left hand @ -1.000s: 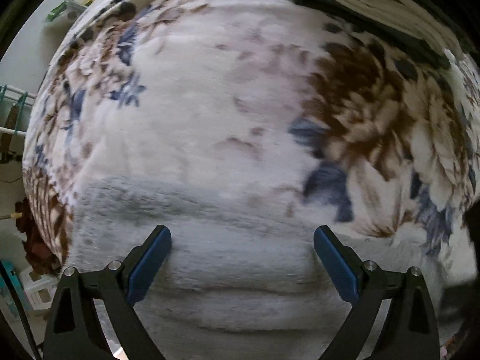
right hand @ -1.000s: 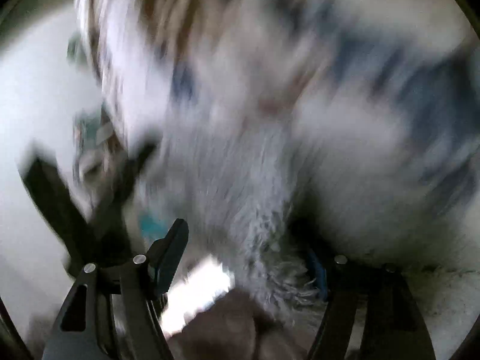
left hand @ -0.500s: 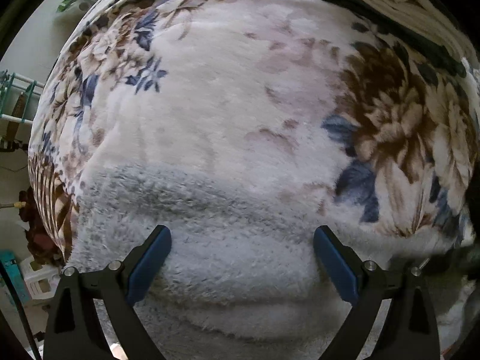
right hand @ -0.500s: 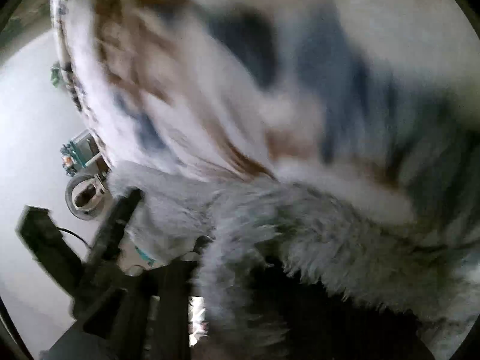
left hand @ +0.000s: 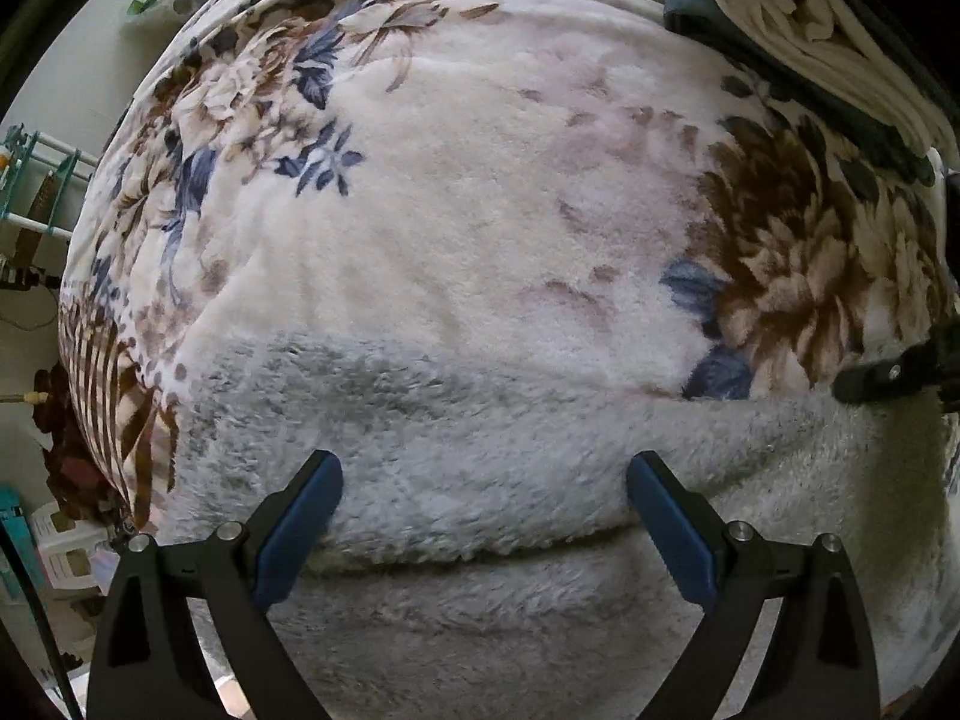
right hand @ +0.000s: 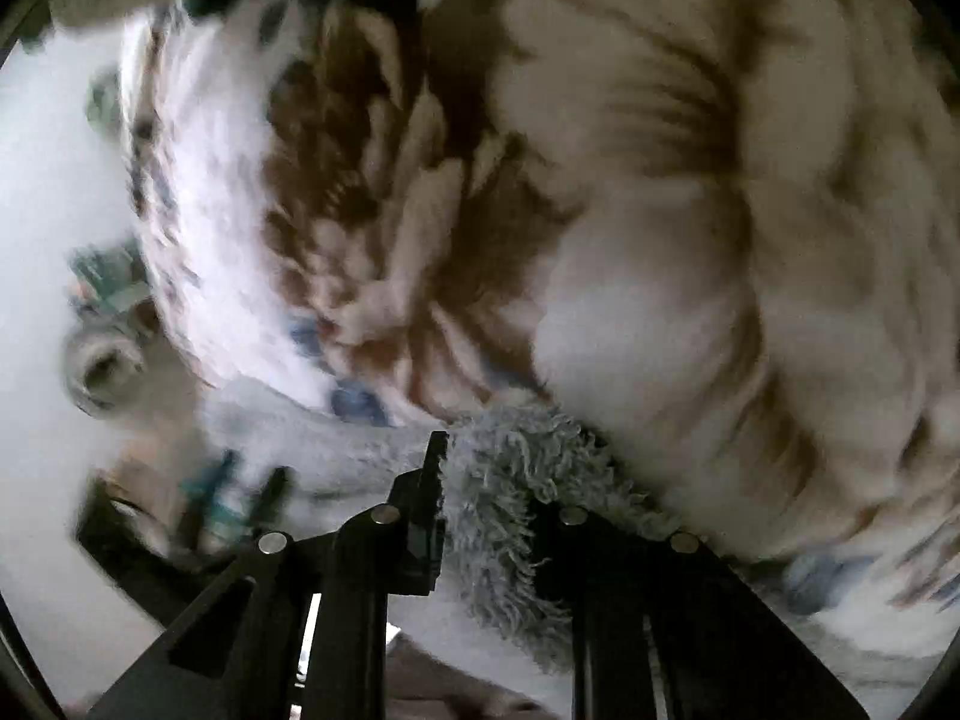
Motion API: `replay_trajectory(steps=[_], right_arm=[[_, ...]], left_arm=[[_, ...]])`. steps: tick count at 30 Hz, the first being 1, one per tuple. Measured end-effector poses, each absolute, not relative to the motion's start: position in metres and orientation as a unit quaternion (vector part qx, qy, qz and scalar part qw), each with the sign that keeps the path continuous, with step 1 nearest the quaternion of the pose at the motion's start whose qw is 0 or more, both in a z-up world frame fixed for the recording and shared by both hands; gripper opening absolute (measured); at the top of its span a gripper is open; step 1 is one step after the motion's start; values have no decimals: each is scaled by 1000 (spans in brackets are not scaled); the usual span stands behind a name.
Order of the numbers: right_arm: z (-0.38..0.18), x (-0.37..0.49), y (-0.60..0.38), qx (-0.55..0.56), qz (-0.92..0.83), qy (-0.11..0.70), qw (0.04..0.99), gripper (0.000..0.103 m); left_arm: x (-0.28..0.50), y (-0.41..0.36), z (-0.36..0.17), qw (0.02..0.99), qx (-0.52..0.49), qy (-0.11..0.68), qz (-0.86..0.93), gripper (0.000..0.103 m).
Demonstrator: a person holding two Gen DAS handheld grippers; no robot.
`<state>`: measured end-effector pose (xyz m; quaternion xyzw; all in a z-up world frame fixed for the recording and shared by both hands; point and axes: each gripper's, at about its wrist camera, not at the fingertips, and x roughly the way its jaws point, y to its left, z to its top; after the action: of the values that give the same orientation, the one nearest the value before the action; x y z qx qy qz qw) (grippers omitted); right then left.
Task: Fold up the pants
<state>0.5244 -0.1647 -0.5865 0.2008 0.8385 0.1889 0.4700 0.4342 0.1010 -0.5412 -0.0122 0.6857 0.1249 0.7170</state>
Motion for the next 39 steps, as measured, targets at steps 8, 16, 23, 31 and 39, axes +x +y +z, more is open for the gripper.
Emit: replay_trajectory(steps=[8,16,23,31,39], right_arm=[[-516,516,-159,132,142,790,582,84],[-486,486,-181,180,63,724,663,85],[-511,463,-147,197,53,729,653,85],[-506,455,-163,203,32,720,663,85],[-490,422,-217,255,-23,703,663,85]], left_arm=[[433,141,-508,724,-61,676,122,97],[452,205,-544,673,-94,725,115,97],[457,215,-587,684,-84,720,80,45],[477,219,-592,718,-53,686,102,43],[457,215,-529,724,-69,672,139,81]])
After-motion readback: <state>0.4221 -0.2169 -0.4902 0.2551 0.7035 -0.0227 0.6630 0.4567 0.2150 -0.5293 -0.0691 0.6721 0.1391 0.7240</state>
